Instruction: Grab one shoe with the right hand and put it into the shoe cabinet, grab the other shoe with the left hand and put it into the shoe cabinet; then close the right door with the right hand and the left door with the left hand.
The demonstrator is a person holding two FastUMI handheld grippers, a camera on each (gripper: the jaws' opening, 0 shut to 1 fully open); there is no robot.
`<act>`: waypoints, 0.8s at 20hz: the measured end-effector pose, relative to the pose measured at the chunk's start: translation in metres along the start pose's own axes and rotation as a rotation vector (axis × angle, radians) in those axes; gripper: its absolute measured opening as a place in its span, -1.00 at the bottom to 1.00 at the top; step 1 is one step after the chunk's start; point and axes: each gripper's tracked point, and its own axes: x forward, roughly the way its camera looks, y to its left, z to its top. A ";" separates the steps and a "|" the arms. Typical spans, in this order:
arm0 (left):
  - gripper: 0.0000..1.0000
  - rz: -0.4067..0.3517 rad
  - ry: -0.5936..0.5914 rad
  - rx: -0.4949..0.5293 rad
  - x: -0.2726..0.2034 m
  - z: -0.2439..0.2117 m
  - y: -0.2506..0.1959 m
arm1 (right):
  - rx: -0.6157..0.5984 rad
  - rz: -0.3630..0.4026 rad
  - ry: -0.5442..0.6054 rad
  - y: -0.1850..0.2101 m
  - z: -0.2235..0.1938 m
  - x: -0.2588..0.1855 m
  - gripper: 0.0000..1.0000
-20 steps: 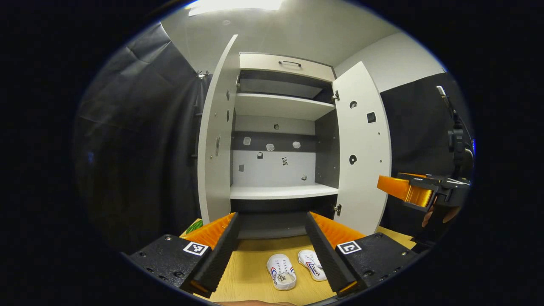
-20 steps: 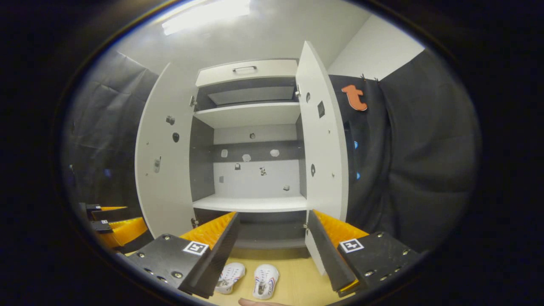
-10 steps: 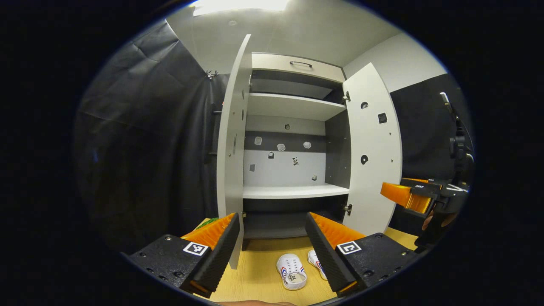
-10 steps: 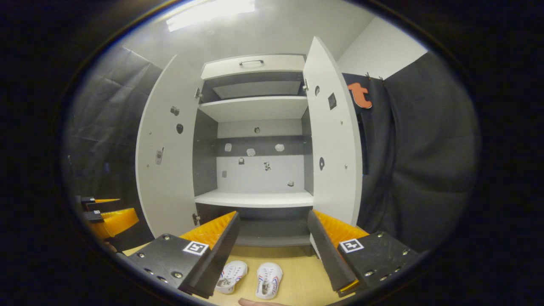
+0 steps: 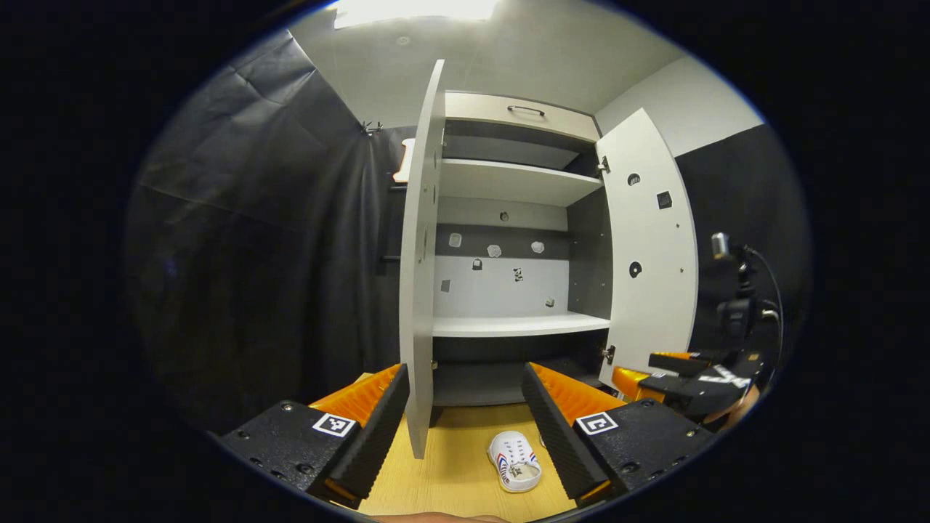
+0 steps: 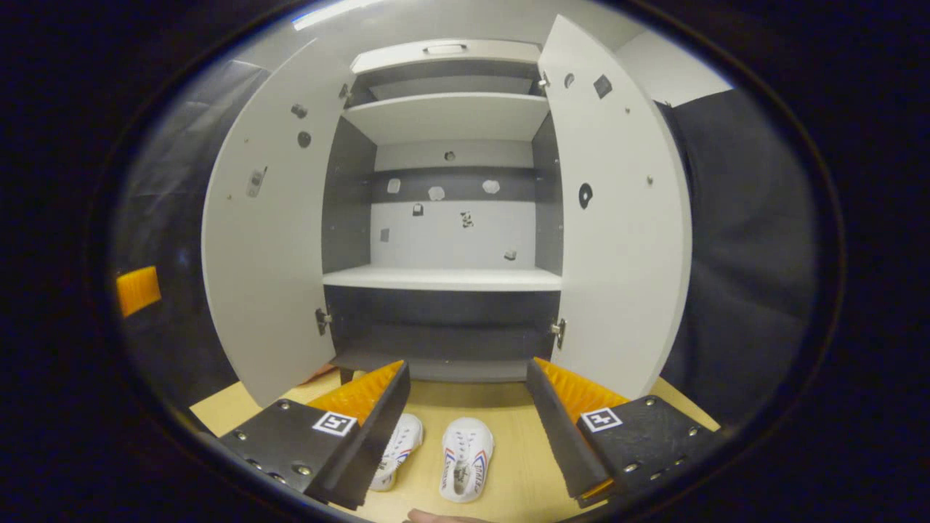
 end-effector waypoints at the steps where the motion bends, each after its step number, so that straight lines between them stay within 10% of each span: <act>1: 0.89 0.005 0.001 -0.001 0.001 -0.001 0.004 | 0.006 -0.004 0.018 0.000 -0.015 0.007 0.93; 16: 0.84 -0.027 0.068 -0.061 0.020 -0.038 0.003 | 0.026 0.005 0.337 0.032 -0.219 0.059 0.91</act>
